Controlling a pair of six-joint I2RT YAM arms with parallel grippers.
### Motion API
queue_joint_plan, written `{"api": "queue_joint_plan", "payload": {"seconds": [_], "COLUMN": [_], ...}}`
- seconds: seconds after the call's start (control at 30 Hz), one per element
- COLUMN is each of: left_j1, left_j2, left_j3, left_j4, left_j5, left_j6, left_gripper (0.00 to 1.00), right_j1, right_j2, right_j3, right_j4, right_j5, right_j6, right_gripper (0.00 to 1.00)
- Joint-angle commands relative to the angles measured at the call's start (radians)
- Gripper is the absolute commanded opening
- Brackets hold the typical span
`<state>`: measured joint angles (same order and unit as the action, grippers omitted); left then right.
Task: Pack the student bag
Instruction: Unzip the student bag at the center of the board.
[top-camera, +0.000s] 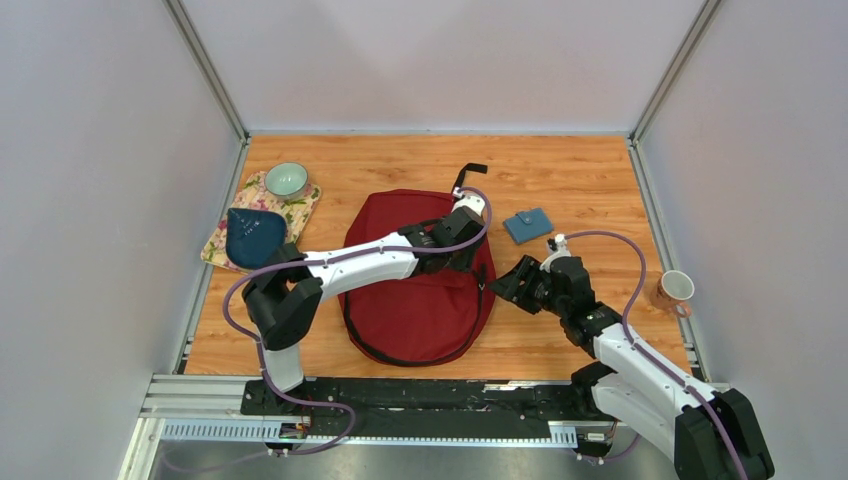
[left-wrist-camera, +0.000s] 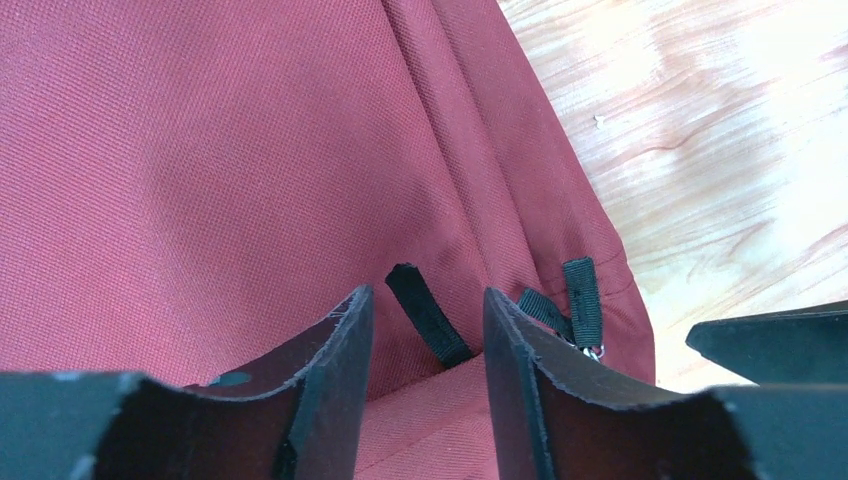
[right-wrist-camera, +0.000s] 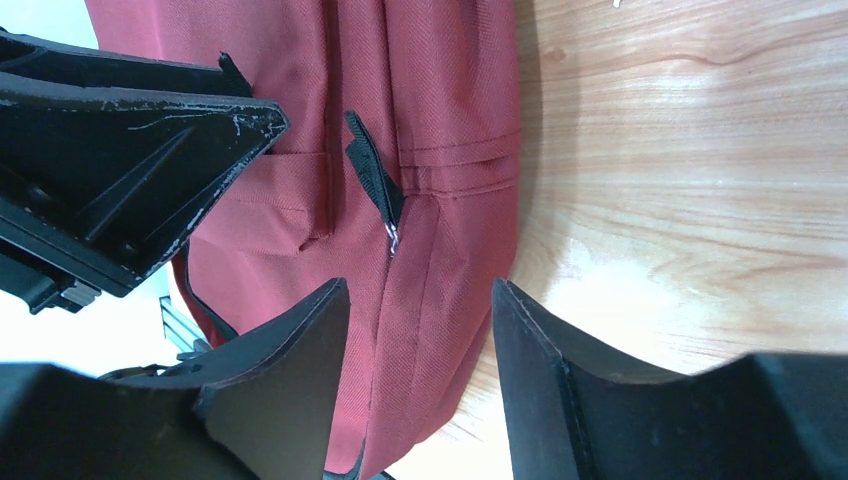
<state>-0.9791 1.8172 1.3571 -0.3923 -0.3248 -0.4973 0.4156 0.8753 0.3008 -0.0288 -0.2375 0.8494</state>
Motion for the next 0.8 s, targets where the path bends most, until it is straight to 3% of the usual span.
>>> {"api": "queue_joint_plan", "payload": {"seconds": [0.0,0.33,0.53,0.77], "left_j1": [0.005,0.016,0.019,0.020], "left_j2": [0.010,0.030,0.024,-0.047], "left_j3": [0.040,0.047,0.042,-0.033], "left_j4": [0.010,0.021,0.027,0.090], "left_j5": [-0.014,0.012,0.024,0.021], "left_j6": [-0.007,-0.015,-0.012,-0.010], "left_gripper": [0.50,0.26,0.00,0.00], "right_j1": [0.005,0.003,0.003,0.009], "right_j2": [-0.015,-0.010,-0.010,-0.022], "right_j3": [0.011,0.015,0.021,0.070], "right_j4": [0.003,-0.002,0.003,0.065], "right_j5": [0.000,0.000,-0.017,-0.118], "right_j6": [0.002,-0.001,-0.003,0.013], "right_gripper": [0.57,0.57,0.57,0.57]}}
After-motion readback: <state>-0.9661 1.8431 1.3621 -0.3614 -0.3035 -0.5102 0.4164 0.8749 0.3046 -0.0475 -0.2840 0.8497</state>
